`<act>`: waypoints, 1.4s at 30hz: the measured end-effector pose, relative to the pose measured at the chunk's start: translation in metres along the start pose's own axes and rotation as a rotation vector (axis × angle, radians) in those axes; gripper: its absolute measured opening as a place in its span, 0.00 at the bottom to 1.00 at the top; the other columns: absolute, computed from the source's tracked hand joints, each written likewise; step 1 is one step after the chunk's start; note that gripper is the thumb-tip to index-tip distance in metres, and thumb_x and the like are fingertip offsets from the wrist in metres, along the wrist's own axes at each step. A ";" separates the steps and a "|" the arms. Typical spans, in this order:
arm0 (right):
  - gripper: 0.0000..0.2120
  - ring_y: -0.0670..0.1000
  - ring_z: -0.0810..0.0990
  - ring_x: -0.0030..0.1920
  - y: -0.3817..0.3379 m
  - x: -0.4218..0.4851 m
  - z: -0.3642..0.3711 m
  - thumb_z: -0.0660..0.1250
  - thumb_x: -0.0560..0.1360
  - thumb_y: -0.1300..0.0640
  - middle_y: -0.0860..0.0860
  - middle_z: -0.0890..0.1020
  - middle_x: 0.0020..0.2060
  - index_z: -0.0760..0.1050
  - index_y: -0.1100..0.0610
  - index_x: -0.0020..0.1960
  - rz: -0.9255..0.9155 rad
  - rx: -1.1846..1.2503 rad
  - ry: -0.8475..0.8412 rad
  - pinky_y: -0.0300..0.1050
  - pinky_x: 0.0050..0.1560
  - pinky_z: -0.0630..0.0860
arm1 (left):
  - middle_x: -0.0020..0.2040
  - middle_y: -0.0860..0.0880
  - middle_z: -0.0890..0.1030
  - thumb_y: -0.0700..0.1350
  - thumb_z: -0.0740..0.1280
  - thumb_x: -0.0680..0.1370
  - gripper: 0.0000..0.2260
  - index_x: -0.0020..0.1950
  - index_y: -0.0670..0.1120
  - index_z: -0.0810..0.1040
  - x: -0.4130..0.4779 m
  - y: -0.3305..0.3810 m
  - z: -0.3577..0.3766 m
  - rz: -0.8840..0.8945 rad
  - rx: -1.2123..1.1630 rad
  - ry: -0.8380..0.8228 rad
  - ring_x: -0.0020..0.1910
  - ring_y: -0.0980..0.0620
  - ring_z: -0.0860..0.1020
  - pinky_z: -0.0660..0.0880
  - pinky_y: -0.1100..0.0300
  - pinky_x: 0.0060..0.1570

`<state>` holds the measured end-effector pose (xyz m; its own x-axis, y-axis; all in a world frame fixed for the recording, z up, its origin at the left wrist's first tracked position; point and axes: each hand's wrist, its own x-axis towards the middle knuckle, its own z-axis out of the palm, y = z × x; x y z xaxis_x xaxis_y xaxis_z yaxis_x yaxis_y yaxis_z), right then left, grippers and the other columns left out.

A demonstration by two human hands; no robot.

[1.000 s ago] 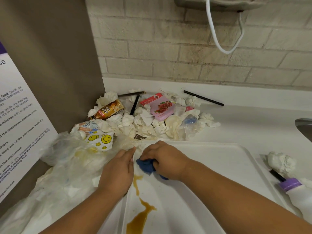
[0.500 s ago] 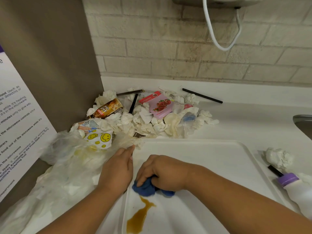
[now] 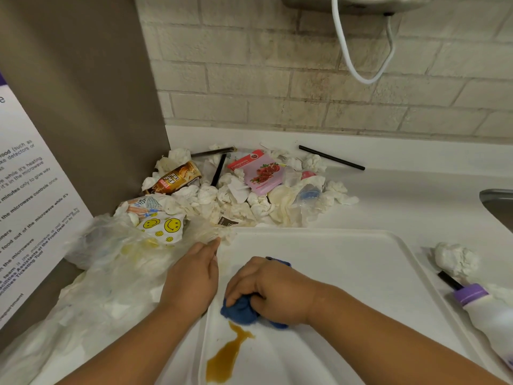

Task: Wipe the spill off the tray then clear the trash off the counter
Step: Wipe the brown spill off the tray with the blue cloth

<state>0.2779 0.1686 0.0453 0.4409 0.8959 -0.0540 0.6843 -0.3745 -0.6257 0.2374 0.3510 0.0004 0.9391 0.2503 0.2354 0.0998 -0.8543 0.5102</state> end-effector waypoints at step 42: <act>0.18 0.45 0.68 0.60 -0.017 -0.043 0.028 0.62 0.73 0.61 0.42 0.77 0.61 0.80 0.51 0.60 -0.092 -0.075 -0.002 0.37 0.64 0.64 | 0.60 0.49 0.75 0.44 0.56 0.81 0.19 0.72 0.49 0.68 0.000 -0.001 0.002 -0.010 0.023 -0.003 0.56 0.48 0.76 0.69 0.59 0.55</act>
<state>0.2311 0.1430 0.0368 0.3737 0.9276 -0.0007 0.7634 -0.3079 -0.5678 0.2382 0.3511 -0.0014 0.9390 0.2576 0.2279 0.1167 -0.8620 0.4933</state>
